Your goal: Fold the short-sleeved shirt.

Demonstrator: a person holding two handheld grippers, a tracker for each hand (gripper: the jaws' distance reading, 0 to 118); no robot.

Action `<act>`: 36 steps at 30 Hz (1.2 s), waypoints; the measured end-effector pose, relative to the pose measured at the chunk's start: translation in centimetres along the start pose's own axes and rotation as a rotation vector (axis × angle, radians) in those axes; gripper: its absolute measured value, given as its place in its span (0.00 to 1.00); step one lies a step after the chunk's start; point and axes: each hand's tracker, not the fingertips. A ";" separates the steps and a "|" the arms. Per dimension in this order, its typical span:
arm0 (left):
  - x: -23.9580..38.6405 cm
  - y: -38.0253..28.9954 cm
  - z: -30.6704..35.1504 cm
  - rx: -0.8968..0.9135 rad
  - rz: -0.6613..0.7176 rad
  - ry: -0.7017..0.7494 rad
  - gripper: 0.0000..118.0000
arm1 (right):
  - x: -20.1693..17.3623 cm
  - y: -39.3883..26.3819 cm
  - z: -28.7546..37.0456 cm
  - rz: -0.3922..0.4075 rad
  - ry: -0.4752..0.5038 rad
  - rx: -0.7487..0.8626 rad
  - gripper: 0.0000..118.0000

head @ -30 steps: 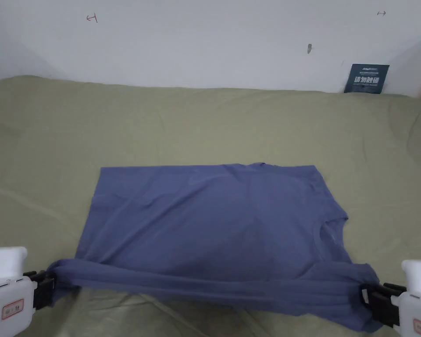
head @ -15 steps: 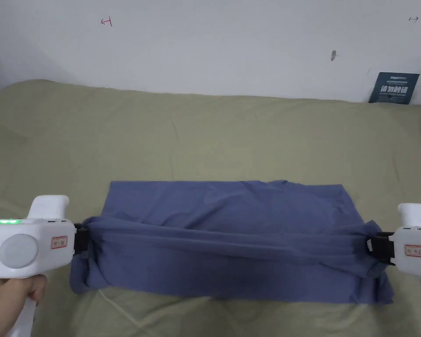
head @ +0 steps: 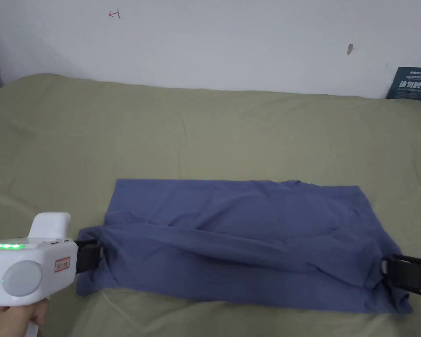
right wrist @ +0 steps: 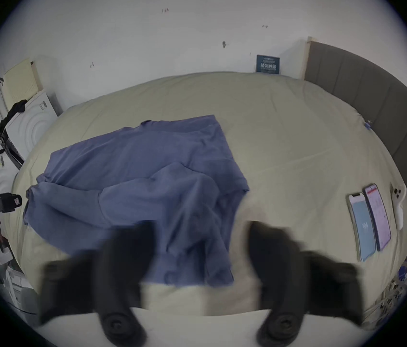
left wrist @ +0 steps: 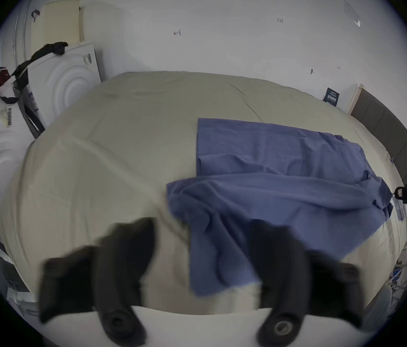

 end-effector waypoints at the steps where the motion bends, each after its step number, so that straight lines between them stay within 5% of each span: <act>1: -0.2 -0.5 0.6 0.006 0.016 -0.005 0.00 | 0.1 -0.8 0.5 -0.009 -0.005 0.004 0.02; 7: -0.2 -2.3 1.0 -0.033 0.046 -0.044 0.00 | 0.4 -4.3 1.9 -0.010 0.008 -0.012 0.02; 8: 0.1 -2.4 0.9 -0.043 0.048 -0.043 0.11 | 0.7 -4.5 1.6 -0.011 0.005 -0.019 0.02; 9: 0.3 -2.5 0.5 -0.056 0.056 -0.038 0.55 | 0.8 -4.7 1.6 -0.008 0.006 -0.025 0.02; 10: 0.5 -2.5 -0.1 -0.084 0.057 -0.046 0.89 | 0.8 -4.8 1.5 -0.011 0.018 -0.032 0.02; 11: 0.5 -2.4 -0.7 -0.086 0.056 -0.045 1.00 | 0.8 -4.9 1.5 -0.015 0.020 -0.034 0.02; 17: 1.7 -1.8 -4.6 -0.159 0.036 0.031 0.94 | 1.9 -4.7 -0.2 -0.015 0.029 -0.052 0.02; 22: 2.3 -1.8 -4.3 -0.122 0.045 -0.025 0.17 | 2.4 -4.2 -0.9 -0.006 0.016 -0.051 0.06; 23: 2.4 -1.8 -4.2 -0.122 0.021 -0.054 0.08 | 2.6 -4.0 -1.0 -0.009 0.020 -0.049 0.26; 24: 2.6 -1.8 -4.1 -0.122 0.028 -0.085 0.08 | 2.3 -3.8 -0.9 -0.014 0.025 -0.048 0.73; 25: 3.0 -1.8 -4.1 -0.129 0.020 -0.045 0.08 | 2.3 -3.5 -1.5 -0.030 0.041 -0.085 0.98; 26: 3.2 -1.7 -4.1 -0.119 -0.017 -0.034 0.08 | 2.2 -3.4 -2.1 -0.036 0.050 -0.120 1.00; 30: 2.9 -1.6 -4.1 -0.128 0.012 -0.042 0.08 | 1.7 -2.4 -3.7 -0.007 0.029 -0.127 0.95; 33: 2.7 -1.5 -4.1 -0.132 0.020 -0.049 0.08 | 2.0 -2.8 -5.9 -0.008 0.036 -0.158 0.63; 34: 2.7 -1.4 -4.1 -0.134 0.016 -0.049 0.08 | 2.0 -2.9 -6.1 -0.001 0.020 -0.160 0.63; 36: 2.6 -1.2 -4.1 -0.139 0.009 -0.053 0.08 | 2.1 -3.0 -5.5 0.015 0.029 -0.135 0.09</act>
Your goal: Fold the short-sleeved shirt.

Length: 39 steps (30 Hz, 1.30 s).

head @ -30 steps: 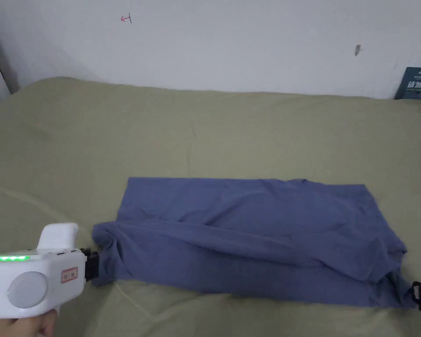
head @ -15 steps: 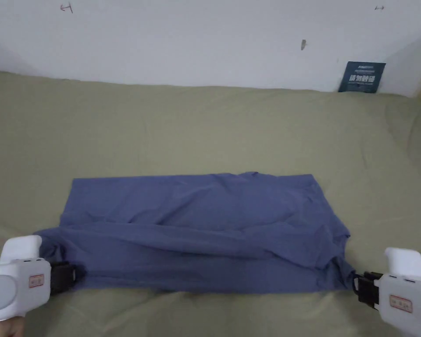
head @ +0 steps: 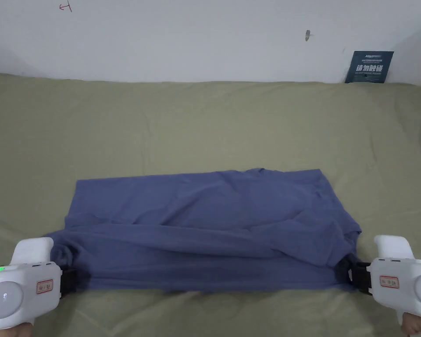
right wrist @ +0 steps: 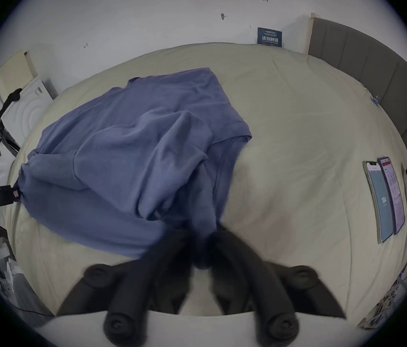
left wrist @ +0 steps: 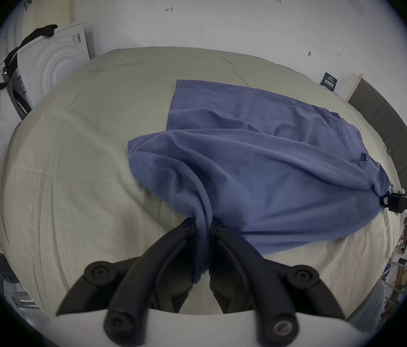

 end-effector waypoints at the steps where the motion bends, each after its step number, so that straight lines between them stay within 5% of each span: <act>1: -0.1 0.1 0.2 0.001 0.001 0.000 0.08 | 0.0 0.0 0.5 -0.013 0.002 -0.006 0.08; 24: -4.8 -12.3 11.7 -0.047 -0.001 -0.064 0.08 | 0.0 -14.5 15.1 -0.004 0.071 -0.026 0.08; 28: -5.1 -12.5 11.6 -0.009 0.023 -0.113 0.09 | -0.2 -14.0 15.0 -0.072 0.091 -0.014 0.19; 29: -5.2 -12.6 11.7 0.004 0.027 -0.105 0.23 | -0.1 -13.8 15.1 -0.090 0.088 -0.018 0.48; 30: -5.3 -12.3 11.8 0.001 0.032 -0.101 0.70 | 0.0 -13.5 15.3 -0.095 0.094 -0.023 0.90; 31: -5.2 -12.1 12.1 0.004 0.036 -0.091 0.98 | 0.1 -13.2 16.1 -0.118 0.117 0.029 1.00; 35: -5.1 -9.7 13.5 0.145 0.050 -0.052 0.98 | -0.7 -9.9 17.0 -0.072 0.096 0.127 0.99; 37: -4.4 -7.5 12.8 0.178 0.025 -0.034 0.89 | -1.9 -7.6 16.6 -0.031 0.077 0.166 0.92; 38: -4.0 -6.3 12.6 0.188 0.033 -0.029 0.75 | -2.3 -6.8 16.2 -0.023 0.064 0.208 0.76; 39: -3.5 -4.7 12.3 0.206 0.047 -0.021 0.44 | -2.8 -5.6 15.6 -0.002 0.055 0.227 0.37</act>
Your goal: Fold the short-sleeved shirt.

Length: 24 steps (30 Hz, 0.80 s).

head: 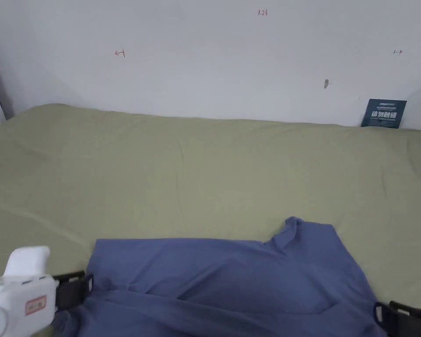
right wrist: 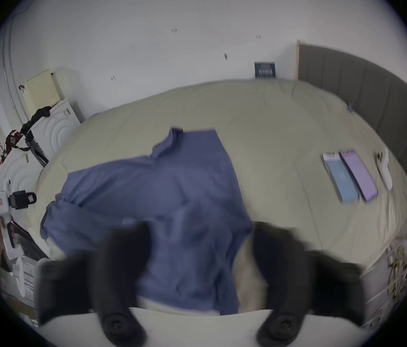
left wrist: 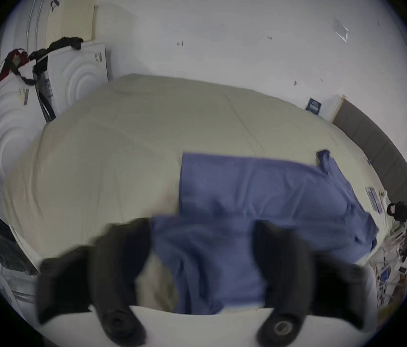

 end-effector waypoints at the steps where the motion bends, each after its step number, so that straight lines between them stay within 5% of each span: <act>1: 0.3 1.0 -1.2 -0.002 0.010 -0.004 0.10 | -0.3 0.8 -1.5 -0.003 -0.011 -0.020 0.01; 2: 0.5 1.9 -2.6 -0.012 0.009 -0.008 0.00 | -0.5 1.4 -2.6 0.006 -0.026 -0.015 0.01; 8: 1.8 6.5 -10.4 -0.075 -0.037 0.051 0.00 | 0.3 4.2 -8.3 0.016 -0.040 -0.061 0.01; 9: 1.8 7.1 -11.7 -0.084 -0.040 0.060 0.16 | 0.6 4.3 -9.2 0.013 -0.037 -0.070 0.01; 11: 1.6 7.9 -14.2 -0.150 -0.062 0.101 0.84 | 1.2 4.7 -10.5 0.001 -0.042 -0.089 0.01; 12: 1.4 7.9 -15.5 -0.190 -0.066 0.123 1.00 | 1.6 4.9 -11.1 -0.006 -0.038 -0.103 0.01; 20: 2.4 6.9 -18.7 -0.262 -0.082 0.137 0.95 | 3.3 5.3 -14.7 0.009 -0.063 -0.158 0.01; 22: 2.8 6.6 -18.1 -0.247 -0.082 0.132 0.63 | 3.4 5.6 -15.4 0.021 -0.070 -0.175 0.01; 23: 2.9 6.6 -17.5 -0.232 -0.076 0.119 0.57 | 3.4 5.8 -15.6 0.032 -0.075 -0.177 0.01; 24: 2.9 6.7 -17.0 -0.237 -0.072 0.093 0.33 | 3.6 6.2 -15.9 0.039 -0.072 -0.182 0.01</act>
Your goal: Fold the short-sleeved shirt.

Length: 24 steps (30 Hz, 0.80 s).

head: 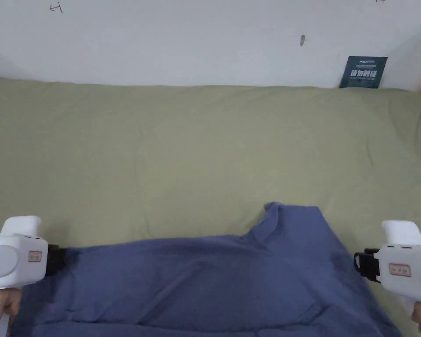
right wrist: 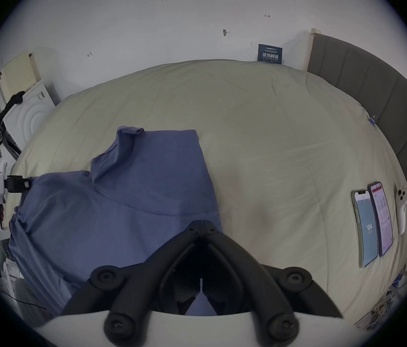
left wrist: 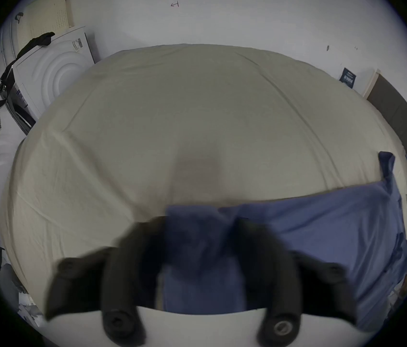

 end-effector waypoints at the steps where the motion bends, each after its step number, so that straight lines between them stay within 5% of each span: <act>1: 0.0 -0.1 0.2 0.007 -0.006 -0.009 0.06 | 0.1 0.4 -0.3 0.001 0.002 0.001 0.01; 3: 0.1 -0.2 0.2 0.007 -0.002 -0.011 0.01 | 0.2 1.2 -1.0 -0.005 0.007 0.002 0.02; 4: -0.2 0.1 -0.1 0.007 -0.006 -0.012 0.01 | 0.2 1.7 -1.5 -0.012 0.018 -0.012 0.12; 5: 0.0 0.0 -0.3 0.004 -0.010 -0.009 0.01 | 0.4 2.4 -2.4 -0.012 0.017 -0.038 0.40; 6: 0.1 -0.1 -0.4 0.002 -0.010 -0.007 0.01 | 0.4 2.7 -3.5 -0.015 0.027 -0.083 0.89; 7: 0.1 -0.1 -0.5 -0.001 -0.010 -0.006 0.01 | 0.4 2.9 -4.6 -0.009 0.025 -0.127 1.00; 8: 0.0 0.2 -0.7 0.000 -0.011 -0.005 0.01 | 0.4 3.5 -4.6 -0.003 -0.001 -0.061 0.97; 11: 0.0 0.1 -0.8 -0.001 -0.017 -0.006 0.01 | 0.0 4.4 -7.0 0.051 -0.038 -0.203 0.90; 14: -0.2 0.3 -0.8 -0.006 -0.033 -0.009 0.01 | 0.5 4.0 -9.0 0.060 -0.041 -0.196 0.73; 15: -0.2 0.3 -0.6 -0.006 -0.038 -0.010 0.01 | 0.5 4.1 -8.2 0.075 -0.054 -0.177 0.46; 16: -0.3 0.5 -0.4 -0.005 -0.045 -0.011 0.01 | 0.6 4.2 -7.5 0.099 -0.066 -0.136 0.06; 18: -0.5 0.4 0.5 -0.003 -0.055 -0.020 0.01 | 0.0 4.4 -3.0 0.046 0.039 -0.080 0.02; 24: -1.8 -0.5 6.0 0.066 -0.045 -0.061 0.01 | -0.8 4.0 3.6 0.052 0.066 -0.006 0.02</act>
